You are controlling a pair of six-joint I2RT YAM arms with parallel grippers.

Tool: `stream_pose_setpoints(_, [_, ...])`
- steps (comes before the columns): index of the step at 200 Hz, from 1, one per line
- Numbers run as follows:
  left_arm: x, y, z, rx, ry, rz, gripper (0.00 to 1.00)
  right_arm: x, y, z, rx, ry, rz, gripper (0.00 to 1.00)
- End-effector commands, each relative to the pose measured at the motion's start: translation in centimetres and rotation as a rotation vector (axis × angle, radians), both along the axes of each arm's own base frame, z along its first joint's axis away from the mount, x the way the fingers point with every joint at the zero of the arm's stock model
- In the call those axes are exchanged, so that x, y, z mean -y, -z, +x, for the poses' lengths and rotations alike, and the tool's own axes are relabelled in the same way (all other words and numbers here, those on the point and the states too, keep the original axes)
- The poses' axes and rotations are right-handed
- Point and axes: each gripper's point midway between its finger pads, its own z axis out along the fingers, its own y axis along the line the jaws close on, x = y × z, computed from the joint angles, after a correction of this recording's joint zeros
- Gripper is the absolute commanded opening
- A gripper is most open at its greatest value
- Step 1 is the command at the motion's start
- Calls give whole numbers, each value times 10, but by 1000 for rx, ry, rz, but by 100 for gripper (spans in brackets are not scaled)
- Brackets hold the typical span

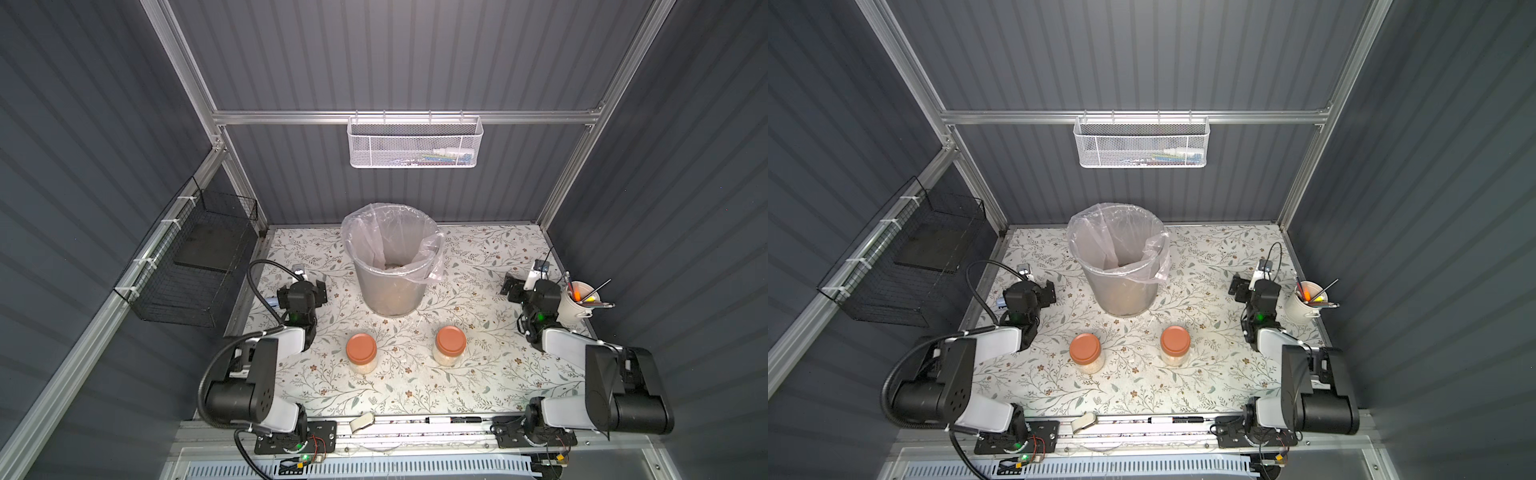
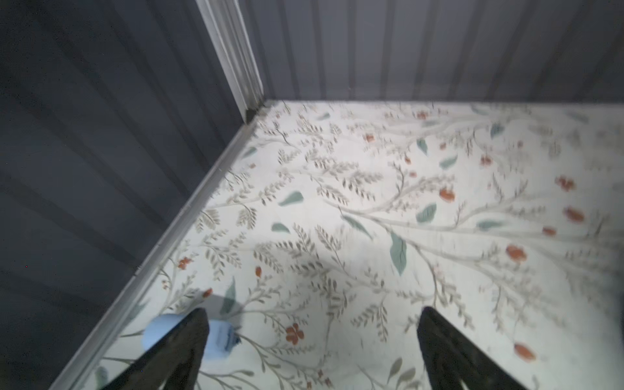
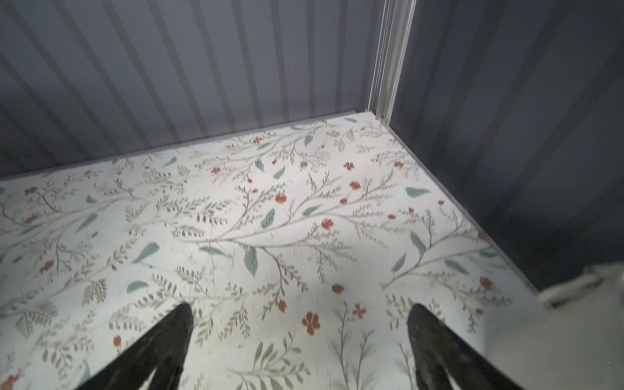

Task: Empty expired oatmeal from jars
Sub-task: Pick up the jar from the center of the board.

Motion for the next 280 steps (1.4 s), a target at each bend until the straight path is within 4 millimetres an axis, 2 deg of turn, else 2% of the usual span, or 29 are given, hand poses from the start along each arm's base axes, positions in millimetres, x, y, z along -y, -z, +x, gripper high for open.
stream_pose_setpoints(1, [-8, -24, -18, -26, -86, -27, 92, -15, -29, -4, -66, -52, 32, 99])
stream_pose_setpoints(17, [8, -54, -31, 19, -50, -38, 90, -33, -56, -10, -48, -86, 15, 99])
stream_pose_setpoints(37, [23, -91, -55, 48, -31, -9, 90, -58, -70, -21, -81, -161, 26, 99])
stream_pose_setpoints(43, [26, -99, -64, 54, -26, -19, 90, -62, -68, -23, -106, -169, 30, 99])
stream_pose_setpoints(46, [28, -102, -68, 50, -19, -27, 90, -66, -78, -28, -87, -176, 33, 99])
stream_pose_setpoints(59, [31, -108, -88, 50, -7, -97, 89, -78, -82, -34, -99, -206, 61, 99])
stream_pose_setpoints(83, [44, -104, -124, 12, 87, -136, 91, -102, -86, -44, -116, -296, 98, 99])
stream_pose_setpoints(96, [47, -101, -141, -25, 130, -131, 93, -109, -89, -47, -136, -321, 102, 99])
stream_pose_setpoints(117, [63, -102, -157, -57, 239, -188, 95, -118, -94, -50, -172, -357, 95, 99])
stream_pose_setpoints(130, [79, -96, -162, -119, 333, -212, 96, -121, -100, -52, -182, -374, 92, 99])
stream_pose_setpoints(144, [98, -81, -171, -209, 458, -201, 97, -122, -108, -54, -182, -381, 90, 99])
stream_pose_setpoints(150, [106, -77, -176, -225, 515, -209, 99, -122, -112, -54, -178, -381, 90, 99])
stream_pose_setpoints(169, [139, -94, -189, -177, 743, -228, 100, -127, -120, -52, -194, -401, 97, 99])
stream_pose_setpoints(179, [143, -96, -190, -192, 779, -201, 100, -133, -123, -51, -207, -437, 97, 99])
stream_pose_setpoints(182, [143, -93, -189, -209, 780, -189, 100, -134, -125, -52, -206, -445, 94, 99])
stream_pose_setpoints(187, [142, -89, -187, -232, 774, -176, 100, -136, -116, -46, -237, -453, 91, 99])
stream_pose_setpoints(205, [146, -72, -177, -270, 741, -217, 98, -138, -115, -38, -245, -466, 62, 99])
stream_pose_setpoints(226, [148, -59, -171, -226, 674, -310, 98, -137, -105, -35, -288, -470, 30, 99])
stream_pose_setpoints(244, [148, -50, -173, -208, 636, -306, 100, -143, -97, -31, -311, -503, 28, 99])
stream_pose_setpoints(280, [178, -42, -184, -258, 733, -228, 100, -146, -86, -15, -365, -511, 14, 99])
